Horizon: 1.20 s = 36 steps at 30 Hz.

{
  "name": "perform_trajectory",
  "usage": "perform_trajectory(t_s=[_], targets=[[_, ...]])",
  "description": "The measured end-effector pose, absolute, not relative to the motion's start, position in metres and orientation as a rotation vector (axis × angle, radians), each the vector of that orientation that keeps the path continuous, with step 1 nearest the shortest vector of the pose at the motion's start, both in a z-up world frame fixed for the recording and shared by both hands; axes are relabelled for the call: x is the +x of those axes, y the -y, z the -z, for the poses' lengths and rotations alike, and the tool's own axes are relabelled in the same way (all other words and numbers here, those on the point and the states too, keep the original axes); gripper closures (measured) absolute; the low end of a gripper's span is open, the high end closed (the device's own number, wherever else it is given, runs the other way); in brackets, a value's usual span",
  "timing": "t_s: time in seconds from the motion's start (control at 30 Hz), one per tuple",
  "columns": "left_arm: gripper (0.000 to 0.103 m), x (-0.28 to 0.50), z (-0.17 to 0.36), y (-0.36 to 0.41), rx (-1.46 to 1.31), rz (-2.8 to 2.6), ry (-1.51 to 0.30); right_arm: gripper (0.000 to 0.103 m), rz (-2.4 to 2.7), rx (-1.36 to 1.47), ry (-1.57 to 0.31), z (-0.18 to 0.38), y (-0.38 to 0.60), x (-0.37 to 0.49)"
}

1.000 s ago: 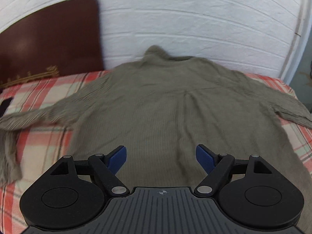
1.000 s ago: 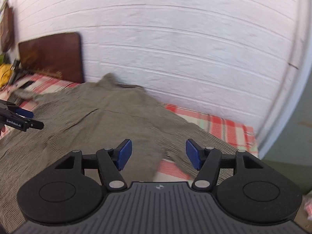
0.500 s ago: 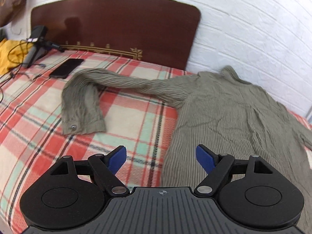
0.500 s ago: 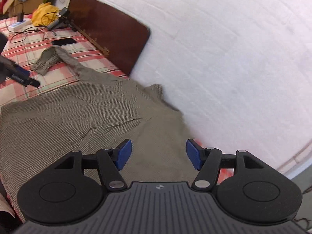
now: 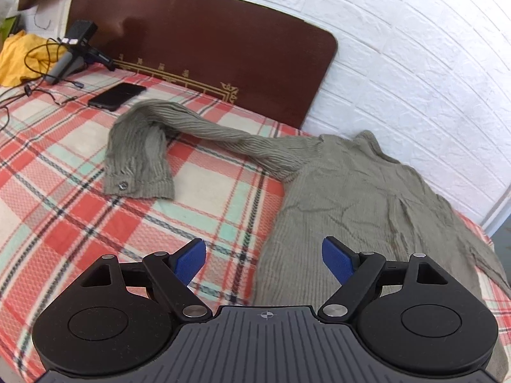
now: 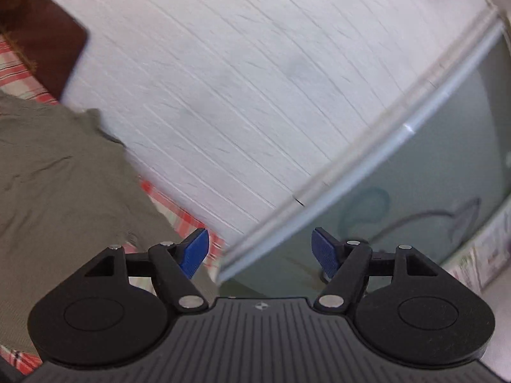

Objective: Fold clothes

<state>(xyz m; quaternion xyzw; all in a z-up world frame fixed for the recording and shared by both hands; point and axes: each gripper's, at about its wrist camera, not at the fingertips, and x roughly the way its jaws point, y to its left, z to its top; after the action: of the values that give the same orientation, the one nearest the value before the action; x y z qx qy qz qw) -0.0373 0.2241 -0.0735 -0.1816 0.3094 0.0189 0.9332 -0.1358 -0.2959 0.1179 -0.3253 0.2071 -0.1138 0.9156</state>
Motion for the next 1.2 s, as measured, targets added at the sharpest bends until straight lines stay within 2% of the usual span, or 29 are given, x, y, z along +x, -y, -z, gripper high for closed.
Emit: perform_trajectory(t_s=[0.17,0.23,0.27,0.33,0.47,0.6,0.67,0.7,0.73,0.77,0.9,1.07,1.2], targets=[[0.014,-0.030,0.076,-0.206,-0.329,0.005,-0.650,0.028,0.421,-0.345,-0.486,-0.120,0.392,-0.197],[0.014,-0.026,0.077,-0.197,-0.291,0.021,-0.661,0.026,0.328,-0.191,-0.463,-0.132,0.397,-0.216],[0.014,-0.024,0.078,-0.193,-0.270,0.022,-0.663,0.021,0.267,-0.136,-0.440,-0.139,0.394,-0.222],[0.012,-0.021,0.082,-0.187,-0.226,0.011,-0.663,0.015,0.120,-0.129,-0.404,-0.148,0.365,-0.217],[0.012,-0.009,0.099,-0.189,-0.184,-0.022,-0.727,0.014,-0.181,-0.154,-0.400,-0.145,0.280,-0.172],[0.014,-0.001,0.116,-0.202,-0.245,-0.036,-0.786,0.014,-0.489,-0.042,-0.487,-0.135,0.194,-0.122],[0.023,0.001,0.121,-0.206,-0.259,-0.041,-0.803,0.014,-0.614,-0.022,-0.515,-0.130,0.148,-0.098],[0.032,-0.001,0.121,-0.206,-0.235,-0.035,-0.798,0.014,-0.643,-0.018,-0.519,-0.128,0.127,-0.083],[0.072,-0.002,0.120,-0.204,-0.203,-0.027,-0.799,0.014,-0.666,-0.013,-0.521,-0.127,0.107,-0.068],[0.103,-0.004,0.119,-0.205,-0.196,-0.015,-0.802,0.014,-0.700,-0.014,-0.530,-0.124,0.088,-0.054],[0.103,-0.019,0.111,-0.214,-0.239,0.016,-0.771,0.016,-0.790,-0.002,-0.613,-0.098,0.000,0.011],[0.103,-0.036,0.100,-0.215,-0.230,0.052,-0.724,0.019,-0.822,-0.123,-0.706,-0.027,-0.097,0.081],[0.103,-0.038,0.098,-0.212,-0.209,0.080,-0.719,0.032,-0.798,-0.434,-0.654,0.056,-0.156,0.105]])
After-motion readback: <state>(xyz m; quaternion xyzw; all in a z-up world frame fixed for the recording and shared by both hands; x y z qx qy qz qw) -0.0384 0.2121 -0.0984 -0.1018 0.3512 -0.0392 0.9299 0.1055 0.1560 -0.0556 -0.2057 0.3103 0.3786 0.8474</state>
